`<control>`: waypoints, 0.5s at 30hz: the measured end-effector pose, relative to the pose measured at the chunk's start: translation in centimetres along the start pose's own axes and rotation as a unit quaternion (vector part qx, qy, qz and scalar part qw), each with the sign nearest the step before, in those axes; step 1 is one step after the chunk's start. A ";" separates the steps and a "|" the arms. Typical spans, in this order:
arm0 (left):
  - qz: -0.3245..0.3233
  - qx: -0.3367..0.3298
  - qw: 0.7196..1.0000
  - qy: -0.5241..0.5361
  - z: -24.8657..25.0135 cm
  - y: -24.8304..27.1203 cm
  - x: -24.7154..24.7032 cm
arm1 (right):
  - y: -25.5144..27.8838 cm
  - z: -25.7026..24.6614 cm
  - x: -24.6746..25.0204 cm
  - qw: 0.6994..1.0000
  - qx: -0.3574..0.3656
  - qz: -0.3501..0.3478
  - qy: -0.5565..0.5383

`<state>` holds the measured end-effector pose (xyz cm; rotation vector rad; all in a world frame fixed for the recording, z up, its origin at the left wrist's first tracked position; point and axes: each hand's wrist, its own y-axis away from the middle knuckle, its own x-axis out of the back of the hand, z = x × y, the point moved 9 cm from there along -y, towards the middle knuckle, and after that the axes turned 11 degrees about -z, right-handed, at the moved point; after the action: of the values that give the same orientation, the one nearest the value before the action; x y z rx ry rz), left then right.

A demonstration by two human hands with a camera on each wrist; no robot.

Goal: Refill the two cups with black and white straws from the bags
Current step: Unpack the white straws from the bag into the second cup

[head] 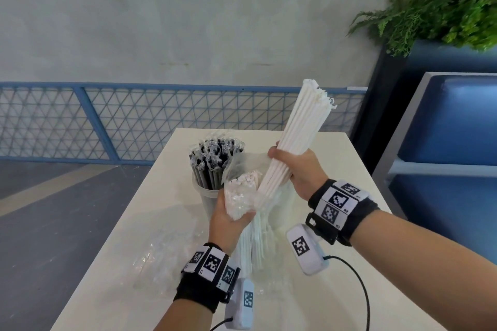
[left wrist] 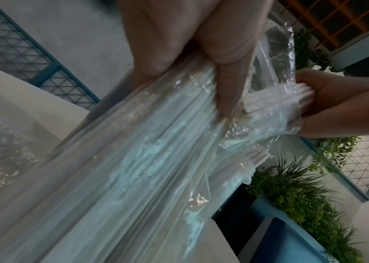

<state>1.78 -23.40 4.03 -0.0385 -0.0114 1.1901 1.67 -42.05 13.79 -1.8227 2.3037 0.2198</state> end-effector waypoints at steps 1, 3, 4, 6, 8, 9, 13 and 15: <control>0.003 0.000 1.000 -0.001 -0.1 -0.1 0.1 | -0.1 0.1 0.0 1.000 -0.006 0.009 -0.004; 0.015 0.001 1.000 -0.004 -0.2 -0.1 0.3 | -0.6 -1.0 0.1 1.000 0.002 0.018 -0.018; 0.026 0.002 1.000 -0.003 -0.3 0.0 0.6 | -0.9 -1.9 0.3 0.999 0.012 0.021 -0.023; 0.047 0.008 0.999 0.001 -0.5 0.1 1.1 | -1.5 -4.0 1.1 0.999 0.033 0.035 -0.015; 0.057 0.013 0.998 0.005 -0.7 0.1 1.6 | -2.0 -5.8 2.1 0.997 0.051 0.054 -0.011; 0.059 0.015 0.998 0.006 -0.8 0.1 1.7 | -2.2 -6.4 2.6 0.996 0.059 0.062 -0.012; 0.074 0.017 0.997 0.002 -1.0 0.3 2.2 | -2.9 -7.2 4.1 0.991 0.088 0.096 -0.003; 0.075 0.016 0.997 0.002 -0.9 0.3 2.1 | -3.2 -6.6 4.0 0.991 0.094 0.094 0.025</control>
<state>2.33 -21.33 3.09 -0.0139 0.0141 1.3397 3.45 -48.06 19.21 -1.5386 2.4383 -0.0165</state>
